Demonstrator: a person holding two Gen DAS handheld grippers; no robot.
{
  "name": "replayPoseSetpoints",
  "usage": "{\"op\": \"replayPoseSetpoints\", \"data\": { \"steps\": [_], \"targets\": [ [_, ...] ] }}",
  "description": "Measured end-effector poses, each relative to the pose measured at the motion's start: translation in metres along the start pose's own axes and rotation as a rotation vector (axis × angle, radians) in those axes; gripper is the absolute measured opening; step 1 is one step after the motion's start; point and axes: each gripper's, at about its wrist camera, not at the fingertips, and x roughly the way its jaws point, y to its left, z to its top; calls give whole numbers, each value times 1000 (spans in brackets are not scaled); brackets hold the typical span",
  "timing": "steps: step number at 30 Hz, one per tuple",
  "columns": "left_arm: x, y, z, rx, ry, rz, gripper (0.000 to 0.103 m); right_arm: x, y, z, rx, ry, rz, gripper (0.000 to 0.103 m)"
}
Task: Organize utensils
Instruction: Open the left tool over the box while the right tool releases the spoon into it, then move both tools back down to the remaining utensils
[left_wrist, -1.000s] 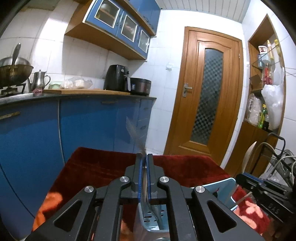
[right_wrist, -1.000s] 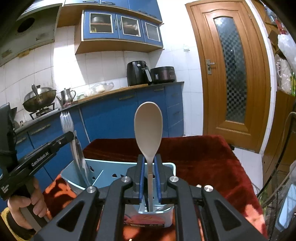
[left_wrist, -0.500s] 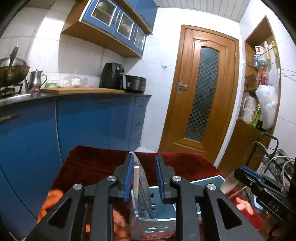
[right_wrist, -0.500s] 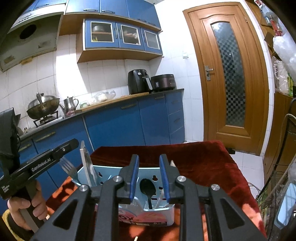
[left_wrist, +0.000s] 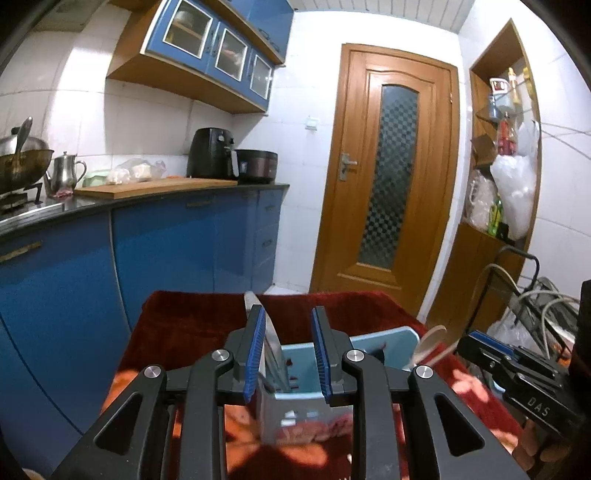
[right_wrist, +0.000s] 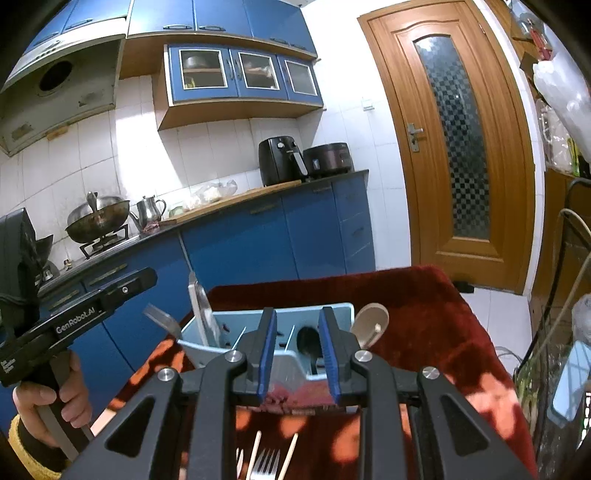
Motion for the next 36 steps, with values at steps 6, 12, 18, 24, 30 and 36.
{"op": "replayPoseSetpoints", "data": {
  "steps": [6,12,18,24,30,36],
  "targets": [
    [-13,-5,-11,11,63,5,26,-15,2,-13,17,42,0,26],
    [-18,1,-27,-44,156,-24,26,-25,0,-29,68,104,47,29],
    [-22,1,-50,-63,220,-23,26,-35,-2,-45,82,142,34,29],
    [-22,0,-74,-89,300,-37,26,-42,-7,-60,96,177,21,29],
    [-15,-2,-99,-141,401,-50,26,-52,-10,-72,104,187,3,30],
    [-10,-9,-116,-142,472,-51,26,-56,-15,-81,113,204,-12,30]
  ]
}}
